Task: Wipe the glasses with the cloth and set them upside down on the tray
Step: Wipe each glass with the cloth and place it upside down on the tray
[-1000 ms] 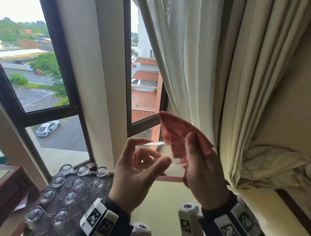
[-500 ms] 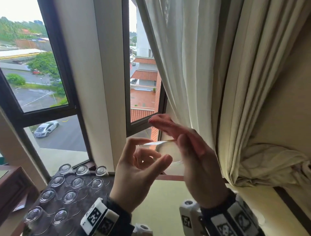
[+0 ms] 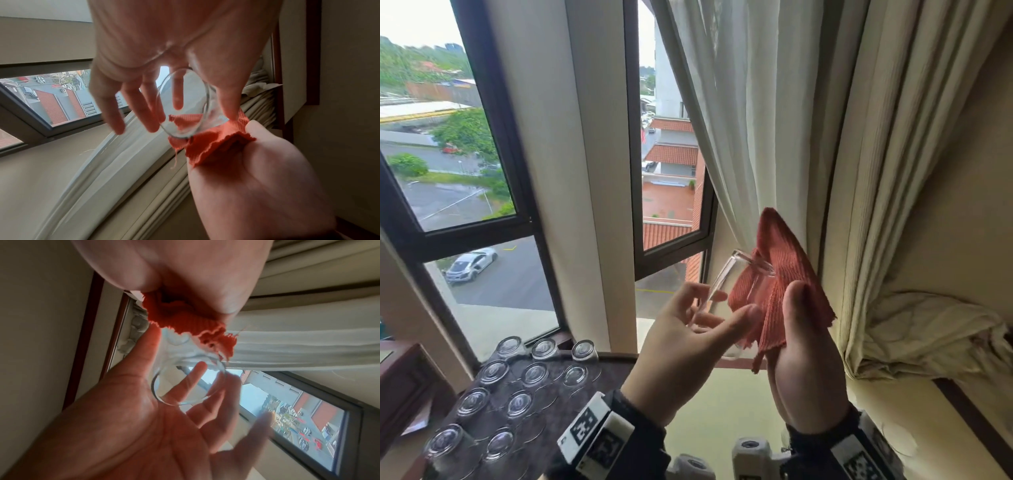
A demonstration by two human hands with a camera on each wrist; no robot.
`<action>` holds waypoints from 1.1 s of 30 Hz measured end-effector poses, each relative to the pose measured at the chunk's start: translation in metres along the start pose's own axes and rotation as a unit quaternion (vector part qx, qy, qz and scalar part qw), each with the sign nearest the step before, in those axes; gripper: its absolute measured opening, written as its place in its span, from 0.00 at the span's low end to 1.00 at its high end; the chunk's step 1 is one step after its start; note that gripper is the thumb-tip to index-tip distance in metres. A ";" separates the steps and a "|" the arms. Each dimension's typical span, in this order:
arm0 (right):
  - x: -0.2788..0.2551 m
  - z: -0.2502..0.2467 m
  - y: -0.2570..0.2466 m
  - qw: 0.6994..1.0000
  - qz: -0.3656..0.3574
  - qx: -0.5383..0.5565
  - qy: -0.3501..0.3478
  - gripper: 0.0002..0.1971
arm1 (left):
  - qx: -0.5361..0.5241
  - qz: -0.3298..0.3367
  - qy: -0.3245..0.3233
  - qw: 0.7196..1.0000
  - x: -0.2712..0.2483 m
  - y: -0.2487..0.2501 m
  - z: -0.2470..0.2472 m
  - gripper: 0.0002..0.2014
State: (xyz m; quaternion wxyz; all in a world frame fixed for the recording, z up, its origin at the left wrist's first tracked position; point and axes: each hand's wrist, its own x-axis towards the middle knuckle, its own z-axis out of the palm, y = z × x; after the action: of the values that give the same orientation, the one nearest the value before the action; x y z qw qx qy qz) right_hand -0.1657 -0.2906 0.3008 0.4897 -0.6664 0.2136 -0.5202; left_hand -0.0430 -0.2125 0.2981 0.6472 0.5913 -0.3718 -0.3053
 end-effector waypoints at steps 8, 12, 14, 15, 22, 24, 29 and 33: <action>-0.002 -0.004 0.006 0.997 0.053 0.008 -0.053 0.33 | 0.096 -0.036 -0.150 0.983 0.012 0.013 -0.016 0.31; -0.004 -0.009 0.004 0.994 0.082 -0.002 -0.069 0.48 | 0.089 -0.030 -0.153 0.984 0.012 0.013 -0.018 0.25; -0.006 -0.009 0.007 0.997 0.017 -0.019 -0.070 0.38 | 0.009 -0.051 -0.137 0.989 0.011 0.011 -0.017 0.23; -0.008 -0.006 0.006 0.995 -0.045 -0.032 -0.081 0.28 | -0.046 -0.066 -0.122 0.989 0.011 0.011 -0.017 0.22; -0.015 -0.001 0.023 0.942 -0.242 -0.213 -0.097 0.30 | -0.286 -0.087 -0.028 0.954 0.019 0.020 -0.018 0.23; -0.015 0.001 0.025 0.918 -0.262 -0.279 -0.107 0.29 | -0.315 -0.083 -0.018 0.945 0.018 0.025 -0.017 0.26; -0.019 0.003 0.035 0.847 -0.231 -0.467 -0.105 0.27 | -0.294 -0.029 -0.034 0.955 0.018 0.031 -0.018 0.31; -0.015 0.005 0.023 0.847 -0.213 -0.475 -0.106 0.25 | -0.215 0.017 -0.048 0.975 0.017 0.030 -0.022 0.19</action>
State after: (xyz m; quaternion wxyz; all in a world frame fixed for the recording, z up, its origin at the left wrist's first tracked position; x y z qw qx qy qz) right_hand -0.1618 -0.2862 0.2731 0.0099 -0.8977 0.2341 -0.3733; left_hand -0.0164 -0.2108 0.3294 0.7460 0.4164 -0.3380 -0.3948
